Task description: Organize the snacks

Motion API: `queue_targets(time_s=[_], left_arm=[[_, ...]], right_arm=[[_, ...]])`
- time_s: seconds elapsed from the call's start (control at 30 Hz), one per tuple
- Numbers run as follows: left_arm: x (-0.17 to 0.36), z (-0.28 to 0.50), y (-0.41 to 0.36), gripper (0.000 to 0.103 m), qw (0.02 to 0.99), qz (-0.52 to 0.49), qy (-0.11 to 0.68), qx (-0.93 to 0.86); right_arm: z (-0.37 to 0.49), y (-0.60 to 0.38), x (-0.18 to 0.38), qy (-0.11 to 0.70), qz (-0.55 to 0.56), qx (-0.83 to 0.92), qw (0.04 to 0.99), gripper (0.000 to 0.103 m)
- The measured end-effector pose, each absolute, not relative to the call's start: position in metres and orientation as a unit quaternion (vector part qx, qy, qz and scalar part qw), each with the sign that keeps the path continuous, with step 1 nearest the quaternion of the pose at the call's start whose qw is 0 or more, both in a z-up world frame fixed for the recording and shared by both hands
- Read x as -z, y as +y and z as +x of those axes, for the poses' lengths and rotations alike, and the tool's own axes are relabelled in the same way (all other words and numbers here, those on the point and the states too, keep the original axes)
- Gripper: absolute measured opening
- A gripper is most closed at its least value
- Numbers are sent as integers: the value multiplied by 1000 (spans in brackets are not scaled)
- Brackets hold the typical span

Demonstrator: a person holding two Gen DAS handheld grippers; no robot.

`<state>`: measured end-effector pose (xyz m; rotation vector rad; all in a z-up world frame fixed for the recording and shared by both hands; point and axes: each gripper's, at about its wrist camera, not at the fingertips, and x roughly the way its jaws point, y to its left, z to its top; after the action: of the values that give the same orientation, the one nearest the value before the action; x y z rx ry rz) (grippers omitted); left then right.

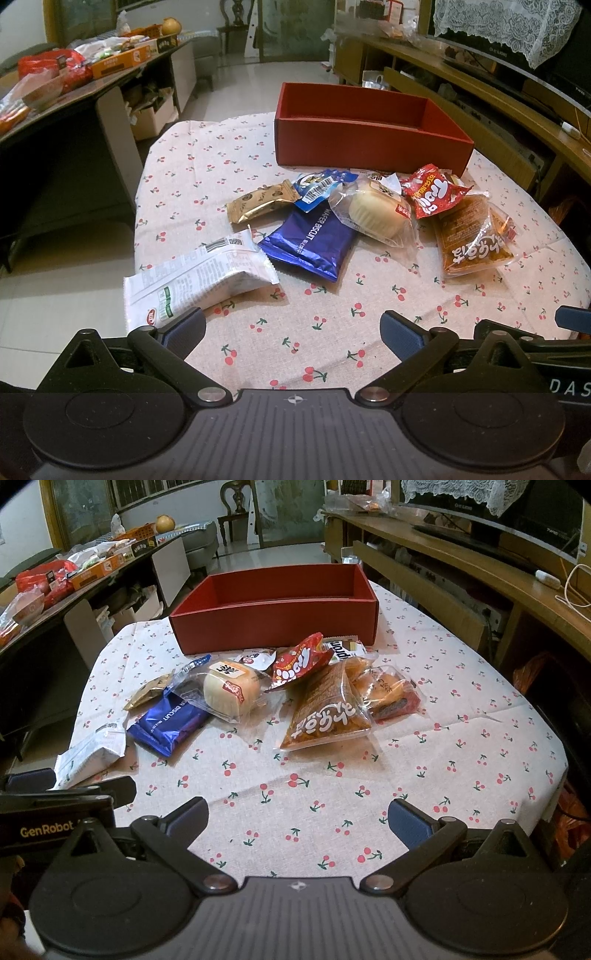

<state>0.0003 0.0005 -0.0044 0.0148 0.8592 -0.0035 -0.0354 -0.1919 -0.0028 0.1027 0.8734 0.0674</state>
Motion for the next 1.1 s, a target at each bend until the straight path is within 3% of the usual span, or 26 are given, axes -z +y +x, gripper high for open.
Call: queue_targets(time_s=[0.7,1.1], left_arm=[[13,20,22,95,897,10,441,-11],[0,62,37,101,887,100,444,76]], right_arm=[[-3,-167,11,456,44,-78,885,103],[29,-152,13,479,60,-137,865,103]])
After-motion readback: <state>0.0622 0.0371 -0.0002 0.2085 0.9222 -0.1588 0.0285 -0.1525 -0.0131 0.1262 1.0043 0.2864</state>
